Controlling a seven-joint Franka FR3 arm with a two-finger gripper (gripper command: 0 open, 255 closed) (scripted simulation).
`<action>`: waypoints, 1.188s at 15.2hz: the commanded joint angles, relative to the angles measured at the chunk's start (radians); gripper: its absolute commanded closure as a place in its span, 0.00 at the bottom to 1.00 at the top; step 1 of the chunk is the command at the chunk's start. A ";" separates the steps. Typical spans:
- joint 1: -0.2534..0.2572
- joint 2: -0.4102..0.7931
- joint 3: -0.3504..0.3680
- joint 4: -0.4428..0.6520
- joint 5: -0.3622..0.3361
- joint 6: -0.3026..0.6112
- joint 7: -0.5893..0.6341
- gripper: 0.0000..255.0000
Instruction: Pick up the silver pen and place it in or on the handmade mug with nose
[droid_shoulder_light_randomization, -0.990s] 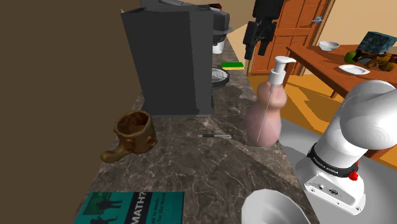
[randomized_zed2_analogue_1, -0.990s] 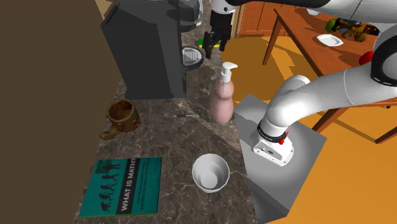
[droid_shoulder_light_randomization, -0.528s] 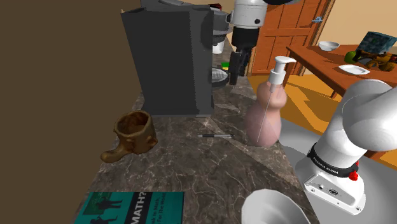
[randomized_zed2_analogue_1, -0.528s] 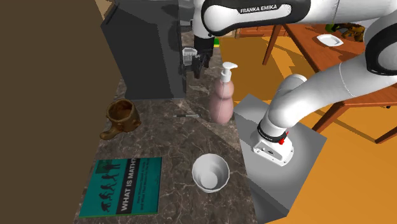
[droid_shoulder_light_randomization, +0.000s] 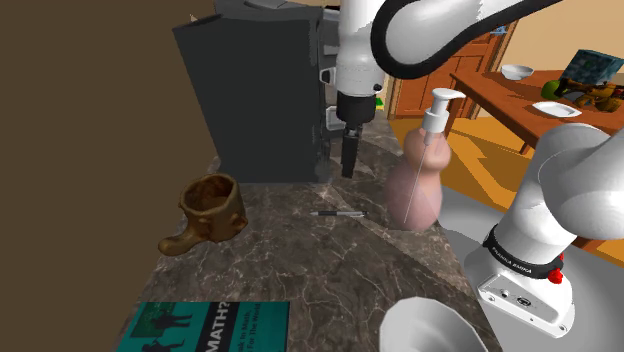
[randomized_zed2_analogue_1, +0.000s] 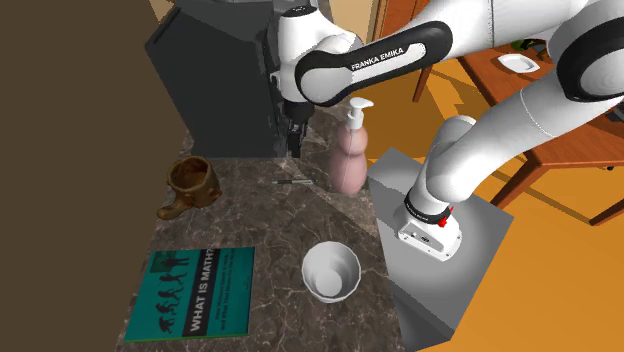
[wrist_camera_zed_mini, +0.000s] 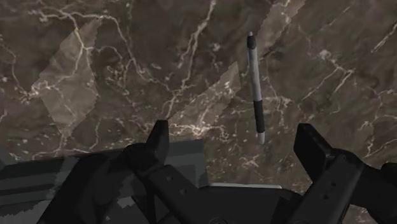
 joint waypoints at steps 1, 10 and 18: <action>0.031 0.050 0.022 -0.029 0.002 0.063 -0.046 0.00; 0.087 0.172 0.061 -0.086 0.006 0.238 -0.098 0.00; 0.089 0.199 0.065 -0.101 0.008 0.280 -0.098 0.00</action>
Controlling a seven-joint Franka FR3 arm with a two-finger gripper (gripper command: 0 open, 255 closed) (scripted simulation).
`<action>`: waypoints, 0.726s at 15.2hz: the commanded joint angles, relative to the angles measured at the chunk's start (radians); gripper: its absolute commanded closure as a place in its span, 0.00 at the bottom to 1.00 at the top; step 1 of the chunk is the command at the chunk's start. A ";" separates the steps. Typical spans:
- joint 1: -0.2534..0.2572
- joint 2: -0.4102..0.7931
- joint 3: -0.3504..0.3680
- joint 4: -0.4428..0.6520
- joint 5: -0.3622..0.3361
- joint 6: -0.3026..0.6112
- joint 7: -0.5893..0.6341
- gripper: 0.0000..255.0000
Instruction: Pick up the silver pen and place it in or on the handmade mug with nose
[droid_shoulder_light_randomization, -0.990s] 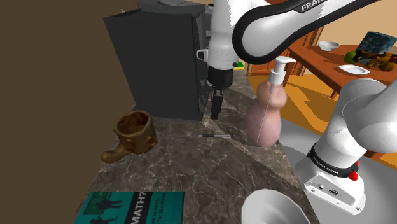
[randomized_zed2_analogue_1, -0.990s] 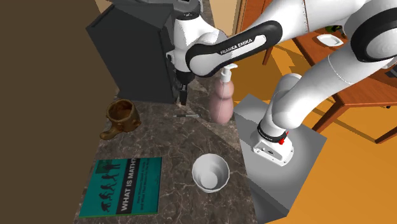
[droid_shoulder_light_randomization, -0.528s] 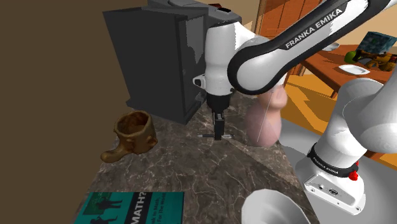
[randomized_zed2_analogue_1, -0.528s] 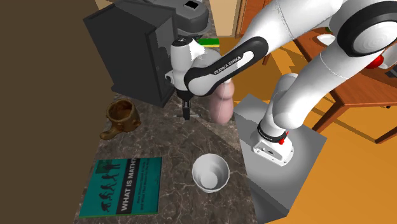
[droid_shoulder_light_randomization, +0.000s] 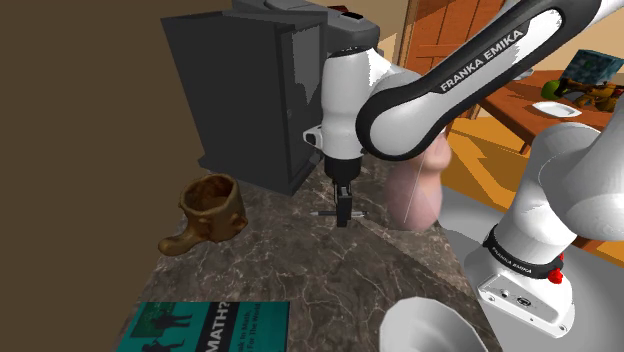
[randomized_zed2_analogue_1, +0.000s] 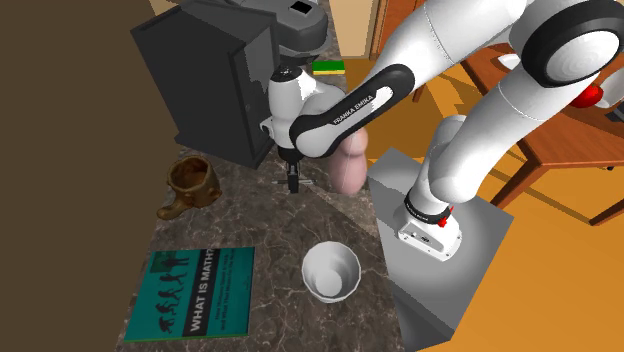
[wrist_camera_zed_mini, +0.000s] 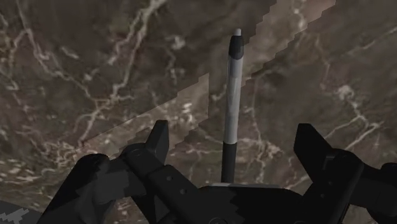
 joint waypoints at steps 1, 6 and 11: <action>0.000 0.000 0.000 0.000 0.000 0.000 0.000 0.00; 0.000 -0.003 0.000 0.001 0.000 -0.004 0.001 1.00; 0.000 -0.002 0.000 0.000 0.000 -0.002 0.001 1.00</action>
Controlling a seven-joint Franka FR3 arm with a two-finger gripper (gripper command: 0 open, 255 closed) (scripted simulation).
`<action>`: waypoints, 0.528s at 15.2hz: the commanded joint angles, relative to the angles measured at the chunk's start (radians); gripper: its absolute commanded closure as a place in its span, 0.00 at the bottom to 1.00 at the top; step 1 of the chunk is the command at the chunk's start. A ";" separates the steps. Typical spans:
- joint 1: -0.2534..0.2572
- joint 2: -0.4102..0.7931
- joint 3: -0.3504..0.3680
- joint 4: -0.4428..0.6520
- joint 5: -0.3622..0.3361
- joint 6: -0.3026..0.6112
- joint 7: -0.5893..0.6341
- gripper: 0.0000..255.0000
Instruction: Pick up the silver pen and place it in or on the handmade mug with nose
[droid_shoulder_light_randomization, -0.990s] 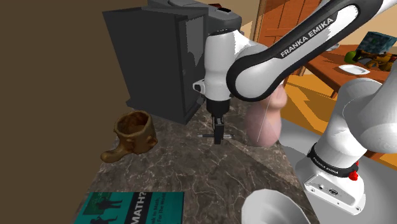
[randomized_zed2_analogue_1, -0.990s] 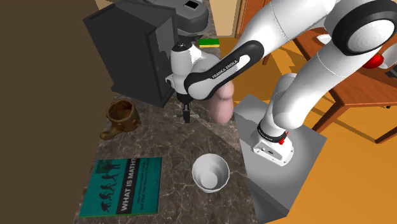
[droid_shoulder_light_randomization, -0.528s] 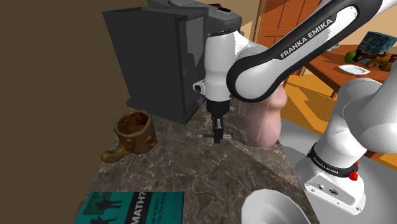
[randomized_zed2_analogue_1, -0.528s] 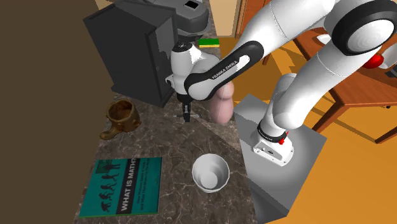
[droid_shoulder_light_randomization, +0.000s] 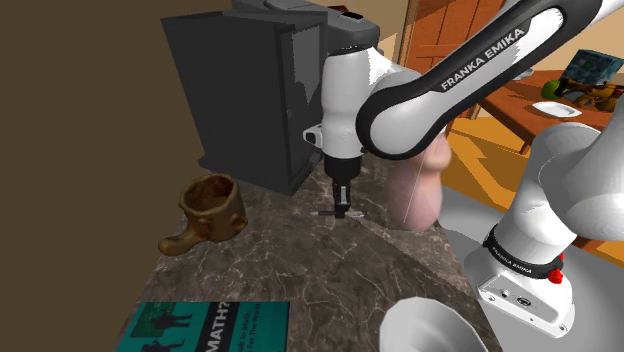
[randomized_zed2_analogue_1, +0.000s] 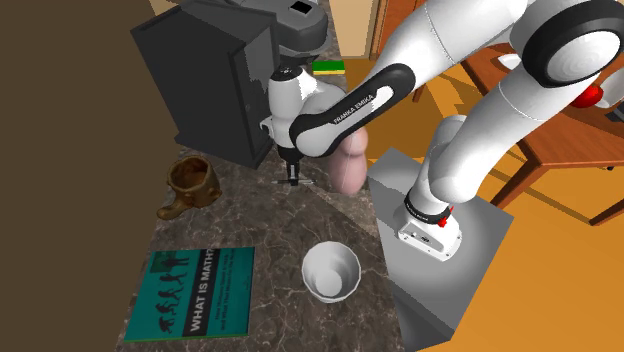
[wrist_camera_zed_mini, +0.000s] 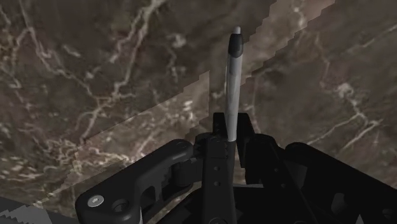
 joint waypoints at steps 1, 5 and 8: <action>0.000 0.003 0.000 -0.002 0.000 0.002 -0.001 1.00; 0.000 -0.038 -0.004 0.021 -0.002 -0.063 0.002 1.00; 0.000 -0.066 -0.008 0.042 -0.004 -0.111 0.005 1.00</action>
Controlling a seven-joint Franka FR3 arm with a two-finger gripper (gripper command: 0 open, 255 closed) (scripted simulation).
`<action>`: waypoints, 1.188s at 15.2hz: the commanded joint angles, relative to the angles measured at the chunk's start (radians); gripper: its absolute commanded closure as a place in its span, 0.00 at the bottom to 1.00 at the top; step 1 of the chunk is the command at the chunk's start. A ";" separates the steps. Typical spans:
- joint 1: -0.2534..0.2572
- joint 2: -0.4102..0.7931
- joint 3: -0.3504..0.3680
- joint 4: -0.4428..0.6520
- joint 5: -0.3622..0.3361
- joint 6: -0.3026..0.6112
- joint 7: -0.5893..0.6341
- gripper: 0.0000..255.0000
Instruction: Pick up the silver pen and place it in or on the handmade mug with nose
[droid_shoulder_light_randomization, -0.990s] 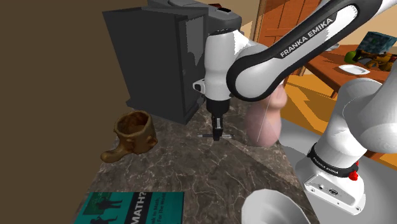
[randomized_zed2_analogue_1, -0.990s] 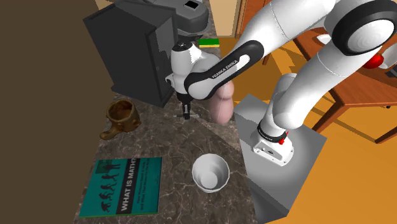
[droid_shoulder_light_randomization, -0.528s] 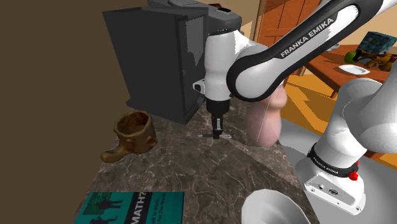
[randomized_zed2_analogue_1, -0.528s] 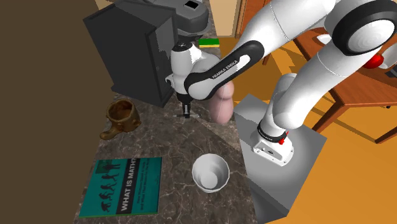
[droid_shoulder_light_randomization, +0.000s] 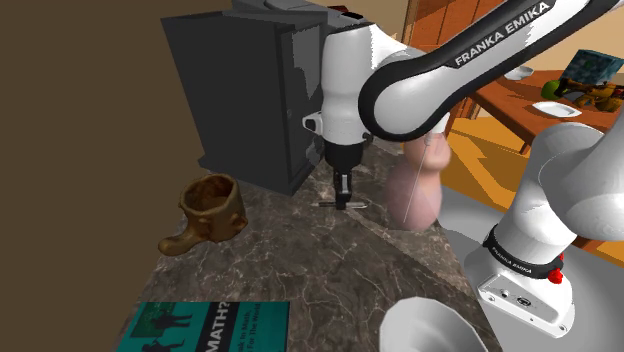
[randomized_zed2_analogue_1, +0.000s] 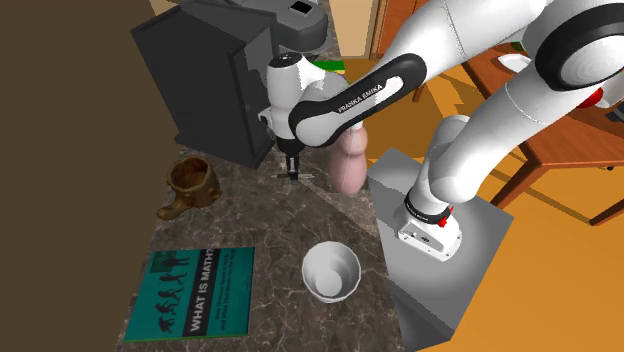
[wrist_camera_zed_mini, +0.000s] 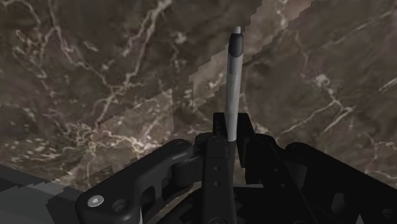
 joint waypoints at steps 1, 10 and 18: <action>0.000 -0.017 -0.002 0.015 -0.001 -0.032 0.002 1.00; -0.002 -0.081 -0.013 0.089 -0.009 -0.170 0.010 1.00; -0.004 -0.119 -0.022 0.169 -0.017 -0.287 0.018 1.00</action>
